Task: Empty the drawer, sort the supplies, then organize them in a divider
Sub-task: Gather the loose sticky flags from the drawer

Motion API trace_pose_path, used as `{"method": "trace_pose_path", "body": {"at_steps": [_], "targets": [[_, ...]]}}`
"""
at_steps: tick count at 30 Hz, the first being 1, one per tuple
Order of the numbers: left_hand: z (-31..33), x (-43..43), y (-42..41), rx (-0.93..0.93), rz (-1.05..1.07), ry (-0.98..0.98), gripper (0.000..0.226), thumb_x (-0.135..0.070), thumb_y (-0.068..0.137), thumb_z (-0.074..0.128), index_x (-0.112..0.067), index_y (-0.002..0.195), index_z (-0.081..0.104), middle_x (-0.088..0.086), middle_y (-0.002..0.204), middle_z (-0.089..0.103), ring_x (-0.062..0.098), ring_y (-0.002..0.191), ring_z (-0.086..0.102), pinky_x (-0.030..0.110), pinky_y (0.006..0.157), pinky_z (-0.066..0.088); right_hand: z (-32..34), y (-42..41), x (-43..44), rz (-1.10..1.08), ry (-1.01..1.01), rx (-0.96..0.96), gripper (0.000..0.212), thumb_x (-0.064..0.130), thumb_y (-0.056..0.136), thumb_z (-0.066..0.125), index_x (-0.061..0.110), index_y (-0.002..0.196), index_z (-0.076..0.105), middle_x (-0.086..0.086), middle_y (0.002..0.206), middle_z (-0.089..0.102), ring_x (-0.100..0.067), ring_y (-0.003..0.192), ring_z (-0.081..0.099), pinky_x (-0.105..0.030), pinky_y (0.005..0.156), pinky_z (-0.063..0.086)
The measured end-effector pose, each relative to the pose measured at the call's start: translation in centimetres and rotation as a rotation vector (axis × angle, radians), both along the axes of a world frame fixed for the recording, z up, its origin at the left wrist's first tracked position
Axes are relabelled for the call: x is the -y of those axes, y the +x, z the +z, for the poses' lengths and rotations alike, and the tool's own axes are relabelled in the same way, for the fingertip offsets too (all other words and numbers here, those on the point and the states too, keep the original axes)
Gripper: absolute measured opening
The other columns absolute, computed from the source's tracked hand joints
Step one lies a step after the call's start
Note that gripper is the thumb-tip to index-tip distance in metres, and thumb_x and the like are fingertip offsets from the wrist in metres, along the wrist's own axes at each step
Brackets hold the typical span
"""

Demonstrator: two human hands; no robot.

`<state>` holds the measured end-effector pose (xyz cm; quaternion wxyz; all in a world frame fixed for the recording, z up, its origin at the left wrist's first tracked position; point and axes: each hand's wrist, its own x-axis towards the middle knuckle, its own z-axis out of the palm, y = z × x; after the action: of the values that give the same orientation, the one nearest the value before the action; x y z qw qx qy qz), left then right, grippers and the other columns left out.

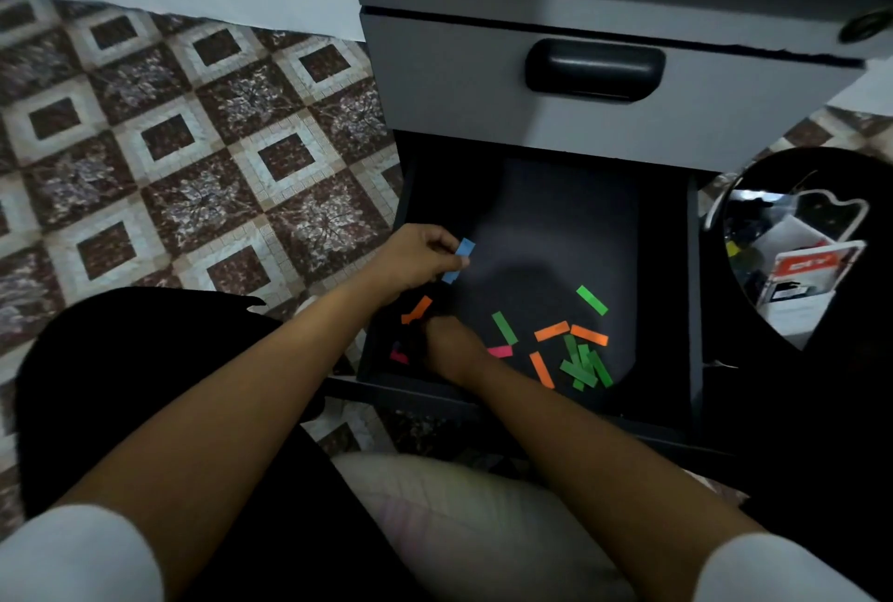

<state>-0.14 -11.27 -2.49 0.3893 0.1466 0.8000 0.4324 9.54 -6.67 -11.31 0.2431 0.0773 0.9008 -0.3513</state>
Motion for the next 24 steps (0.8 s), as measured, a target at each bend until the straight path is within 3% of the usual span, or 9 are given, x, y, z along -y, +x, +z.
{"method": "trace_pose_path", "body": {"at_steps": [5,14,20,24], "targets": [[-0.2,0.0,-0.1,-0.011,-0.009,-0.014,0.015,-0.011,0.083,0.069,-0.020,0.074,0.060,-0.003,0.067,0.058,0.005,0.059,0.052,0.010,0.051,0.043,0.2,-0.1,-0.3,0.096,0.026,-0.024,0.037,0.020,0.088,0.059,0.010,0.124,0.056,-0.017,0.123,0.058,-0.033,0.109,0.057,-0.041,0.090,0.049],[-0.4,0.0,-0.1,-0.005,-0.023,-0.009,0.015,-0.011,0.084,0.068,-0.019,0.075,0.059,-0.002,0.069,0.058,0.006,0.060,0.051,0.012,0.052,0.043,0.4,-0.3,-0.6,0.195,0.077,0.015,0.039,0.020,0.096,0.046,0.015,0.135,0.048,-0.015,0.137,0.046,-0.032,0.120,0.049,-0.040,0.097,0.044],[-0.6,-0.1,-0.2,-0.018,-0.029,-0.008,0.017,-0.011,0.083,0.069,-0.020,0.073,0.059,-0.003,0.067,0.057,0.006,0.060,0.051,0.016,0.056,0.043,0.2,-0.1,-0.6,0.142,0.041,0.046,0.034,0.021,0.094,0.051,0.005,0.124,0.054,-0.020,0.123,0.055,-0.035,0.108,0.056,-0.035,0.086,0.045],[-0.7,-0.2,-0.2,-0.038,-0.043,-0.021,0.015,-0.012,0.083,0.070,-0.019,0.074,0.060,-0.003,0.068,0.057,0.005,0.060,0.052,0.012,0.054,0.043,1.1,0.3,-1.7,0.012,-0.070,0.000,0.020,0.013,0.091,0.055,-0.002,0.103,0.062,-0.019,0.109,0.064,-0.033,0.100,0.059,-0.029,0.076,0.041]]}}
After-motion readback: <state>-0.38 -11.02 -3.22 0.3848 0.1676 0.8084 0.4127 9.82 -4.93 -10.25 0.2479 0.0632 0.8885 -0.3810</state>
